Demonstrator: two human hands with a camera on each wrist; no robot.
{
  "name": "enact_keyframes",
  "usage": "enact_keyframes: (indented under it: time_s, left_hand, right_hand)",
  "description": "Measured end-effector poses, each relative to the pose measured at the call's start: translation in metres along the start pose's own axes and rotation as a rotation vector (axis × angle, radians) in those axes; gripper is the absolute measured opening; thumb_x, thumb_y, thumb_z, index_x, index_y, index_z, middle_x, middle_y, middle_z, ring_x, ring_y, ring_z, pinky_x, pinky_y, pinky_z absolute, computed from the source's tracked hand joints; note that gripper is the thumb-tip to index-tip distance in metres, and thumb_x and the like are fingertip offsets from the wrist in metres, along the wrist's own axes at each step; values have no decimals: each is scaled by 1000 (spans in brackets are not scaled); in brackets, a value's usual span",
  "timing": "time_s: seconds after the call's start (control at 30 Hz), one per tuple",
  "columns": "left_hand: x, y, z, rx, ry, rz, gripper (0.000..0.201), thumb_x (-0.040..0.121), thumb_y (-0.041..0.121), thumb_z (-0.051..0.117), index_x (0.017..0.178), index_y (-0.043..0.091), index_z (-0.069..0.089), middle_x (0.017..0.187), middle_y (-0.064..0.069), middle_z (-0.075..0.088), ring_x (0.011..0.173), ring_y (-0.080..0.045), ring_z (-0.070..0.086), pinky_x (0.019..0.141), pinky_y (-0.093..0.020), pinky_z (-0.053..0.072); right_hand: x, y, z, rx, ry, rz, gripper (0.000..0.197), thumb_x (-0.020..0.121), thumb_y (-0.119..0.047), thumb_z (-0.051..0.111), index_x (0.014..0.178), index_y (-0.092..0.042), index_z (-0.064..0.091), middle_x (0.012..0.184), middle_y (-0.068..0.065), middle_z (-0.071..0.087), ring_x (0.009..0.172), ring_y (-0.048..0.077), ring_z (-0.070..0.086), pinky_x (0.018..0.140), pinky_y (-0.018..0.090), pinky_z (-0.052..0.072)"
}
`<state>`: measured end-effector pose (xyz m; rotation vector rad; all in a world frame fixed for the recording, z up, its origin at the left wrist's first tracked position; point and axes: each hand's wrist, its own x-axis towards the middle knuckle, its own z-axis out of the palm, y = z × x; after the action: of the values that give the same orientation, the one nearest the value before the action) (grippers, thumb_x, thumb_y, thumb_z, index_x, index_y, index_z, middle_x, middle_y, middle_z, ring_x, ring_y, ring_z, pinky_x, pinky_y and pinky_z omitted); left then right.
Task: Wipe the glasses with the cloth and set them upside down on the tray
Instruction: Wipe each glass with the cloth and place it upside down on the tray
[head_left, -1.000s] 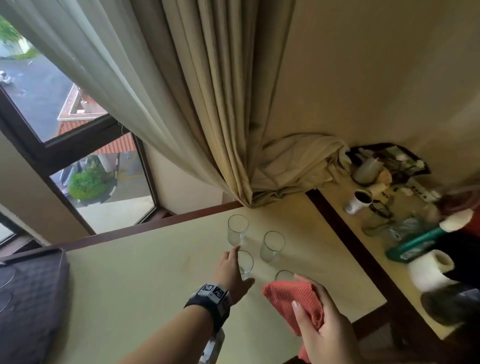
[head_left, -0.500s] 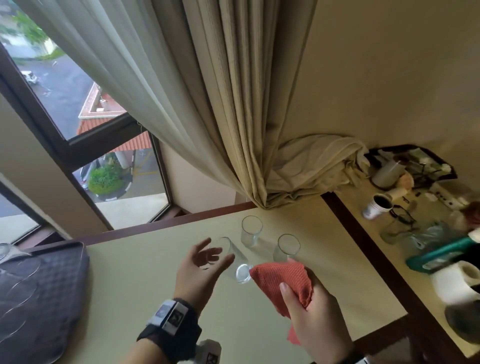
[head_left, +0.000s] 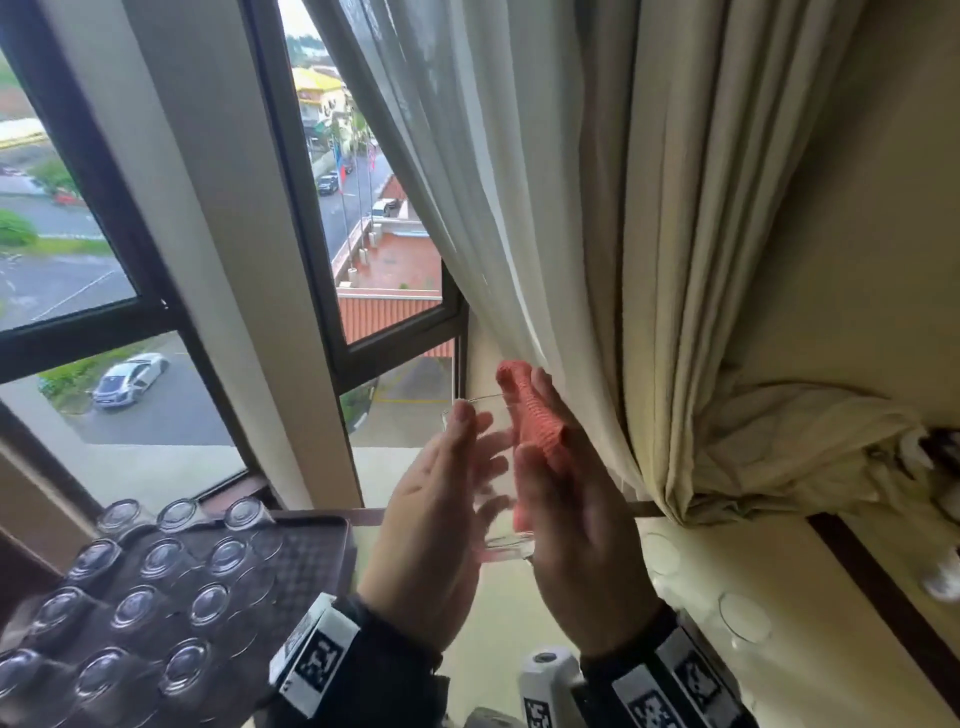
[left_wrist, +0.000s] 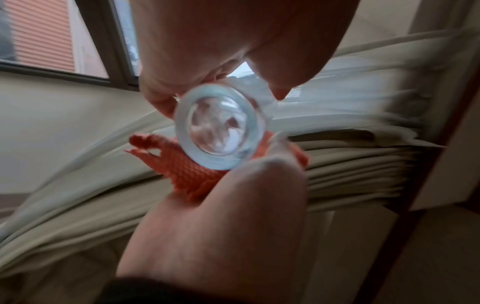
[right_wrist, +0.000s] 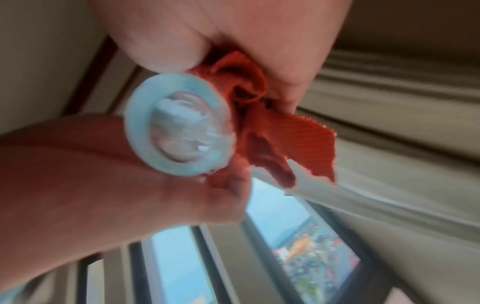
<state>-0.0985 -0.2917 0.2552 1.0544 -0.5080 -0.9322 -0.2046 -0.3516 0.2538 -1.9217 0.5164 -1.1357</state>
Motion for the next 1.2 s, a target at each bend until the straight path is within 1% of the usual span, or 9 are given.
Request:
enact_keyframes:
  time_s: [0.07,0.2,0.33,0.5,0.63,0.77,0.9,1.03,1.2]
  left_hand:
    - [2,16,-7,47,2,52,60,105,62,51,137,14,63,134,-11,72,131,-35,64,113,-65,44]
    - [6,46,-26,55,21,91,58,101,69,47,137,26,64,136,-6,70,130,-25,65,117,-55,44]
    - [2,72,-34,168,-23,177,56,93,70,45,126,29,65,116,-2,73,98,-2,74,84,-22,59]
    - [-19,87,-28,292,-155,294,54,95,54,43,124,11,58,88,4,74,73,-2,71,66,-13,55]
    - [-25,93,-26,326,-162,351,54,98,59,38,123,16,59,90,19,73,84,4,69,76,-12,53]
    - [-16,101,-36,284,-70,326,71,96,79,41,128,20,65,123,-15,68,117,-33,66,107,-53,51]
    - [-18,114,-40,232,-41,326,68,94,80,44,124,23,66,116,-18,64,102,-31,63,96,-38,53]
    - [-32,107,-32,225,-123,305,73,97,72,44,125,6,61,93,-8,59,79,-13,58,71,-21,54]
    - [-39,99,-21,242,-156,305,72,99,75,43,120,10,66,98,-14,67,90,-21,65,87,-33,57]
  right_hand:
    - [5,-15,15,10,-54,-131,59,105,-46,38,156,-16,33,163,-11,32,149,10,34,116,26,38]
    - [-4,-31,39,75,10,-170,56,96,-49,61,142,-21,45,148,-24,48,129,2,56,96,25,56]
    - [-8,-34,58,241,62,-164,62,80,-22,85,119,-6,40,146,1,51,117,23,66,83,39,62]
    - [13,-61,58,407,116,84,66,72,-76,69,106,-25,44,105,4,70,69,11,71,51,21,53]
    - [35,-76,54,385,101,-101,53,100,-38,53,149,-30,33,140,-17,60,128,9,59,96,20,51]
    - [23,-79,64,107,-82,-349,57,106,-11,30,160,-8,13,169,0,12,155,15,16,124,31,21]
    - [-1,-63,76,122,-48,-346,60,110,-34,29,157,0,14,170,-1,11,156,21,12,126,32,14]
    - [4,-66,64,197,1,-116,72,97,-72,36,159,-37,24,145,7,55,112,20,66,90,31,55]
    - [31,-95,43,217,-61,-282,58,105,-30,31,160,-20,21,155,6,29,140,27,31,116,40,30]
